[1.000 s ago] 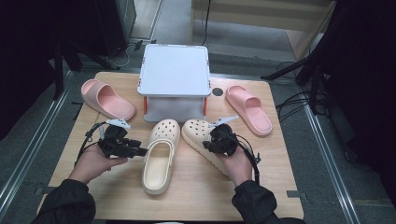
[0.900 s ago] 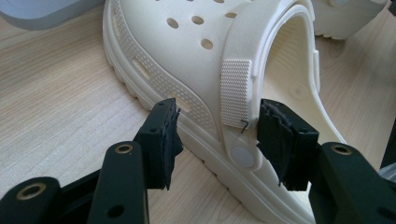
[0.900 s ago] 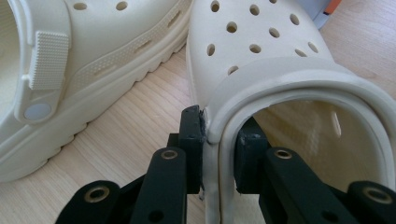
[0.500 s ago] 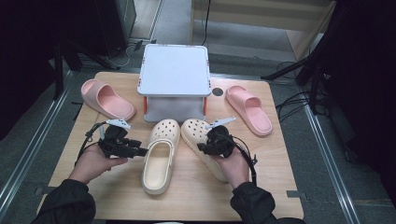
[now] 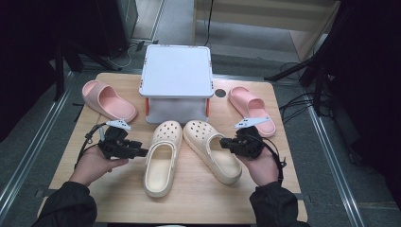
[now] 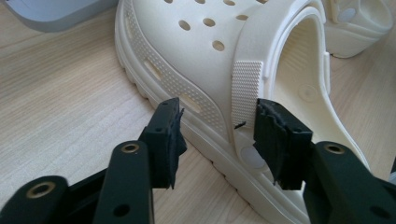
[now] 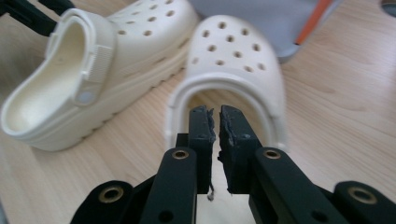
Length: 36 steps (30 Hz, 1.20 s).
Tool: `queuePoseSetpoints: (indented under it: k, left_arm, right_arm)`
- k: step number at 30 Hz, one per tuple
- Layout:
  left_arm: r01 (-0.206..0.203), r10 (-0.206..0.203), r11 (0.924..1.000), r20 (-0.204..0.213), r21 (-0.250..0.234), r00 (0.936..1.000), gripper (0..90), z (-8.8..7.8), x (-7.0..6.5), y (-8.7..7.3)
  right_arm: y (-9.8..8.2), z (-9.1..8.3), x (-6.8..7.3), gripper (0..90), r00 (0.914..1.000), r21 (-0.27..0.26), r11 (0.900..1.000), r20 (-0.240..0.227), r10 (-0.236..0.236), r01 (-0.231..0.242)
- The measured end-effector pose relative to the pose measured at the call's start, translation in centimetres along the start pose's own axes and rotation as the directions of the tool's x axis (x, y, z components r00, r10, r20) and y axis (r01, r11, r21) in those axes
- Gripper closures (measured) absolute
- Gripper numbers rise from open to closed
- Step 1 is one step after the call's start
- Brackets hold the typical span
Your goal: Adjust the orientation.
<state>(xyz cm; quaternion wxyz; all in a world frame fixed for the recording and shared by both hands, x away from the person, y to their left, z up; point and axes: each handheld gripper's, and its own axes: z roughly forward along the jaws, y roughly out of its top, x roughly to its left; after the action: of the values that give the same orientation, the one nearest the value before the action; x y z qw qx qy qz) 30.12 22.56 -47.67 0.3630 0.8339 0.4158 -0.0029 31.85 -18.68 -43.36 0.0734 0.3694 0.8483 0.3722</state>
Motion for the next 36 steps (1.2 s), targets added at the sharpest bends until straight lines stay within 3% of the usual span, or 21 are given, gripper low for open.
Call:
queuePoseSetpoints:
  k: [7, 11, 13, 18, 20, 28, 32, 36]
  left_arm:
    - [0.005, -0.005, 0.9999, -0.008, 0.009, 1.0, 55.9, 0.6, 0.6, -0.4]
    - [0.003, -0.003, 1.0, -0.005, 0.002, 1.0, 58.6, 0.7, 0.9, -0.6]
    - [-0.011, 0.011, 0.9999, -0.006, -0.005, 0.9999, 58.9, 0.8, 0.9, -0.8]
    - [-0.001, 0.001, 0.9999, 0.004, 0.012, 1.0, 59.9, 1.3, 1.2, -1.1]
    - [-0.007, 0.007, 0.9998, 0.005, 0.021, 1.0, 60.3, 1.5, 1.0, -1.1]
    - [-0.006, 0.006, 0.9989, 0.002, 0.047, 1.0, 61.2, 2.1, 0.9, -1.0]
    - [0.0, 0.0, 0.9987, 0.0, 0.05, 1.0, 61.4, 2.2, 0.9, -1.0]
    - [0.009, -0.01, 0.9988, 0.009, 0.048, 0.9999, 61.6, 2.3, 0.9, -1.1]
  right_arm:
    - [-1.7, 0.5, -3.5, 82.2, 0.9974, 0.015, 1.0, 0.072, 0.002, -0.003]
    - [-2.4, 2.1, -4.8, 85.1, 0.9995, 0.055, 0.998, 0.016, 0.027, -0.028]
    - [-2.5, 2.5, -4.8, 85.9, 0.9994, 0.066, 0.998, 0.029, 0.017, -0.018]
    - [-3.0, 3.4, -5.0, 85.9, 0.9985, 0.129, 0.992, 0.052, -0.02, 0.013]
    - [-3.1, 3.4, -4.9, 85.9, 0.9985, 0.127, 0.992, 0.052, -0.018, 0.012]
    - [-3.2, 3.6, -4.4, 85.4, 1.0, 0.126, 0.992, -0.004, 0.006, -0.005]
    - [-3.2, 4.1, -3.8, 85.4, 0.9966, 0.13, 0.991, -0.079, 0.024, -0.013]
    - [-3.0, 4.4, -3.1, 84.3, 0.9971, 0.135, 0.991, -0.076, 0.007, 0.003]
